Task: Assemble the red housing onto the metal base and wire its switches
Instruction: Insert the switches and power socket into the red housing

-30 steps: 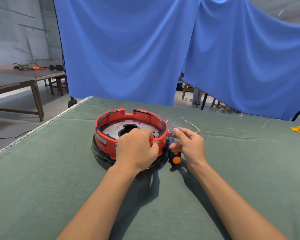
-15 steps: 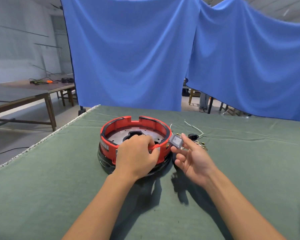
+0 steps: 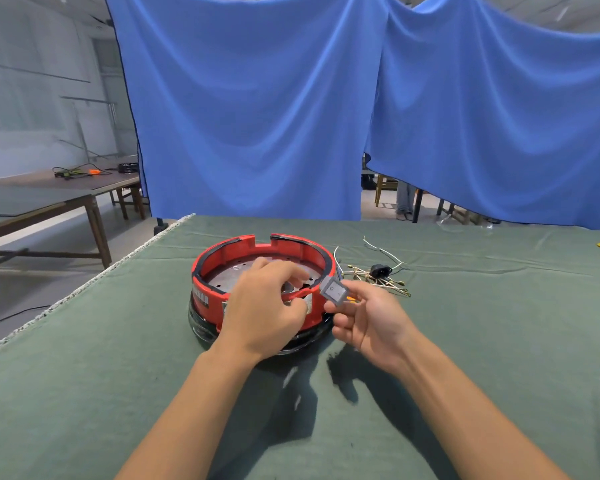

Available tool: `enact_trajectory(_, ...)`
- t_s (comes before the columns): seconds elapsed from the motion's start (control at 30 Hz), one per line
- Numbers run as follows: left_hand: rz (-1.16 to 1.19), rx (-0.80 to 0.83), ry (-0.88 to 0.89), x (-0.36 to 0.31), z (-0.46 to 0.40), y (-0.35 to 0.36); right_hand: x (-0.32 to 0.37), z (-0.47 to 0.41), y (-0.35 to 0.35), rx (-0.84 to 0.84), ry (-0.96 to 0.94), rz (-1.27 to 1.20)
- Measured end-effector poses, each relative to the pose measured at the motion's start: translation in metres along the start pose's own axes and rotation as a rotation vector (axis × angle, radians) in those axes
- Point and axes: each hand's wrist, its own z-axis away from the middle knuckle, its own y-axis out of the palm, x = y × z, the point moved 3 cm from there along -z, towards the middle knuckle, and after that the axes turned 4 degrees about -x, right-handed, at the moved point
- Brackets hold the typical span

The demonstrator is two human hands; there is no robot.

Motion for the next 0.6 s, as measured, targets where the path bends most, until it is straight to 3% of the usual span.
enact_trajectory(0.3, 0.071, 0.011, 0.028, -0.0048, -0.0002, 0.0025, -0.0059, 0.0018, 0.0043, 0.035, 0.018, 0.12)
enact_trajectory(0.6, 0.152, 0.035, -0.024, -0.0006, -0.0017, 0.0017, 0.0003, 0.0026, -0.0019, -0.054, -0.323, 0.49)
